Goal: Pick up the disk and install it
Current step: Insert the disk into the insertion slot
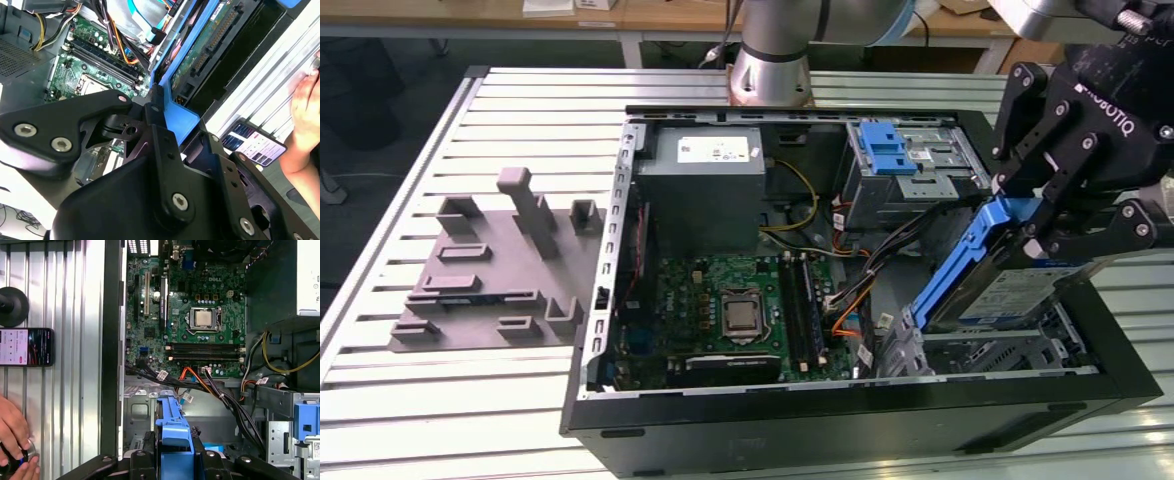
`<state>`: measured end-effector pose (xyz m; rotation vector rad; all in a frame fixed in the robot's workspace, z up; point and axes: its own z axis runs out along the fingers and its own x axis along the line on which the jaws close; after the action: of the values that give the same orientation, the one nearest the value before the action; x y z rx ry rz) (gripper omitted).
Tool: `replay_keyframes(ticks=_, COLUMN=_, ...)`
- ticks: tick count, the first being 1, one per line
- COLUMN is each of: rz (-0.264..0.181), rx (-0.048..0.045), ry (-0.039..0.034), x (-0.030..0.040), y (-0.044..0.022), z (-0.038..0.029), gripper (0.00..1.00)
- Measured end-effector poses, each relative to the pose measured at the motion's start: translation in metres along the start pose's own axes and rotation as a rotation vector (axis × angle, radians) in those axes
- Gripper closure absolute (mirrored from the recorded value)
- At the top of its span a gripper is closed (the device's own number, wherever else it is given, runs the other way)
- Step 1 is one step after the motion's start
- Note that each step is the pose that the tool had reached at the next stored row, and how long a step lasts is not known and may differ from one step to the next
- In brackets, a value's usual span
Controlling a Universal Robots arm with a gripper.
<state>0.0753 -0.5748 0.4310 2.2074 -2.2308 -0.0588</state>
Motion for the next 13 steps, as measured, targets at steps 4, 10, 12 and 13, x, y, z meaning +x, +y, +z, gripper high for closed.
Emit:
replay_keyframes(ticks=4, rz=0.0, rx=0.0, ry=-0.0001, x=0.0, y=0.0, z=0.0001, gripper=0.64)
replay_keyframes(ticks=10, rz=0.0, rx=0.0001, ry=-0.0005, x=0.0, y=0.0, z=0.0008, gripper=0.5)
replay_keyframes(ticks=12, rz=0.0, rx=0.0003, ry=-0.0003, x=0.0002, y=-0.0001, z=0.004, gripper=0.5)
replay_keyframes(ticks=13, rz=0.0, rx=0.0003, ry=-0.0002, x=0.0002, y=-0.0002, z=0.0057, gripper=0.5)
